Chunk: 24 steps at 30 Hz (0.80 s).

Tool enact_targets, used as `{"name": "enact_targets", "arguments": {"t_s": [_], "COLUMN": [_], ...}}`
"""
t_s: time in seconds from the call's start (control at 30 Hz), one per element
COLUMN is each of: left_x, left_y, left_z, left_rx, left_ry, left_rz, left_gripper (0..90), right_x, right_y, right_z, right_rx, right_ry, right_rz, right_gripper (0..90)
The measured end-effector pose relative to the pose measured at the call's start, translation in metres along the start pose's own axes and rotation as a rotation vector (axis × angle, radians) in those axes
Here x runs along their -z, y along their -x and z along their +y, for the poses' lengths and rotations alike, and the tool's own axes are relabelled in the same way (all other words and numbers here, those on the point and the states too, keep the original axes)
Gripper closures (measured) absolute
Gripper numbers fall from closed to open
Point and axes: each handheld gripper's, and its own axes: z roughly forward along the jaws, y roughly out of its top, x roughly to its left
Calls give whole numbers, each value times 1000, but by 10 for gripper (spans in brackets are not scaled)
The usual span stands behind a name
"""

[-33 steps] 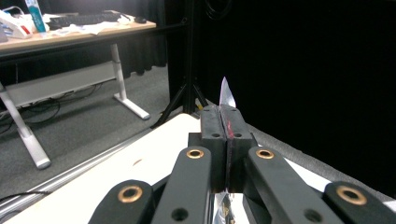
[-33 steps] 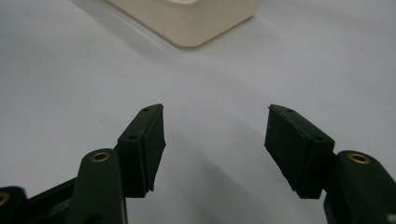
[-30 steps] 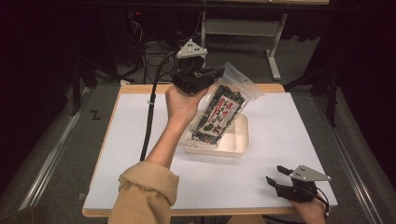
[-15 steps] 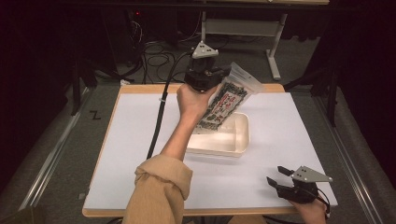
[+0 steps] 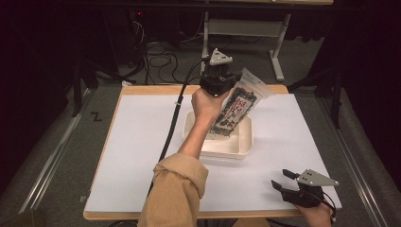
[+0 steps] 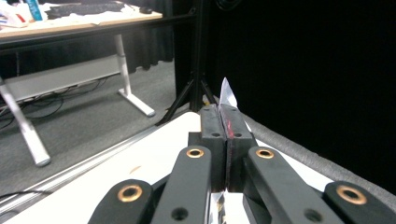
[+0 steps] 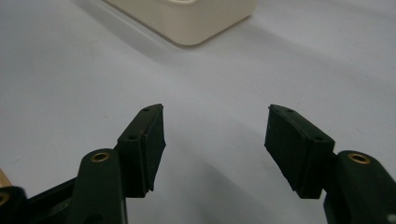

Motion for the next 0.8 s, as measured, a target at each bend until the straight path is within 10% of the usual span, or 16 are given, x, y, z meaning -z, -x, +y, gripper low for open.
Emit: {"name": "enact_targets", "arguments": {"t_s": [0.27, 0.8], "left_x": [8, 58], "left_y": [-7, -33], "left_z": [-12, -39], "left_rx": [1, 39], "left_ry": [17, -116], "left_rz": [-13, 14], "left_gripper": [897, 836], "right_x": [0, -7], "right_y": [0, -2], "right_z": [-1, 1], "right_rx": [5, 16], "right_ry": [-6, -34], "right_rz": [0, 7], "right_gripper": [384, 384]}}
